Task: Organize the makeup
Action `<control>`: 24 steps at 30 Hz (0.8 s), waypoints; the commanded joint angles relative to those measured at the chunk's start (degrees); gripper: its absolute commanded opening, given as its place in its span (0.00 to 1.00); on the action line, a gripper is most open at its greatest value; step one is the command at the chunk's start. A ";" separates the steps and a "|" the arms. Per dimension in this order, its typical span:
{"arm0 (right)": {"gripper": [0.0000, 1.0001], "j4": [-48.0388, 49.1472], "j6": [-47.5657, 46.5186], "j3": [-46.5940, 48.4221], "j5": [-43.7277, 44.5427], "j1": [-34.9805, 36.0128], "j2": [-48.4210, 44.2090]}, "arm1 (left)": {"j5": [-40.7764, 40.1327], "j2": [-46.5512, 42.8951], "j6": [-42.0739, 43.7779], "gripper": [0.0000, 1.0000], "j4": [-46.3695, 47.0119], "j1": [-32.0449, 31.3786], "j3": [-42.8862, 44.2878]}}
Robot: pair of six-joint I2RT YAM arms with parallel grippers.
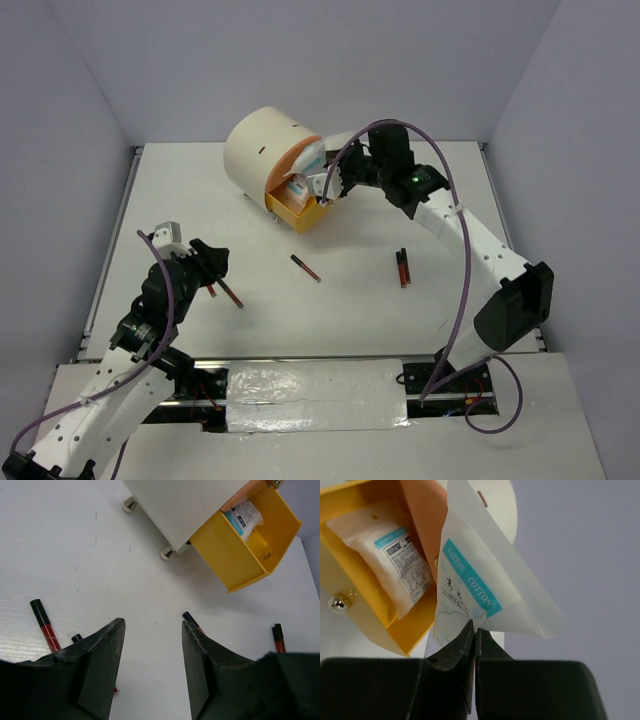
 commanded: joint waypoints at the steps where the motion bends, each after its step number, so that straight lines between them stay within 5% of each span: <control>1: 0.00 1.26 -15.00 1.08 3.11 0.80 3.55 | -1.10 -0.57 -0.11 0.61 0.50 0.33 1.80; 8: 0.03 -6.90 -27.49 4.15 6.54 1.16 8.75 | -1.54 -1.36 -0.02 0.62 -0.29 0.33 1.89; 12: 0.04 -20.17 -30.13 13.55 7.68 1.24 12.79 | -1.62 -2.06 -0.37 0.62 -0.29 0.33 1.19; 24: 0.12 -33.90 -33.30 24.64 9.97 2.03 21.41 | -1.71 -2.33 -0.20 0.62 -0.47 0.33 1.19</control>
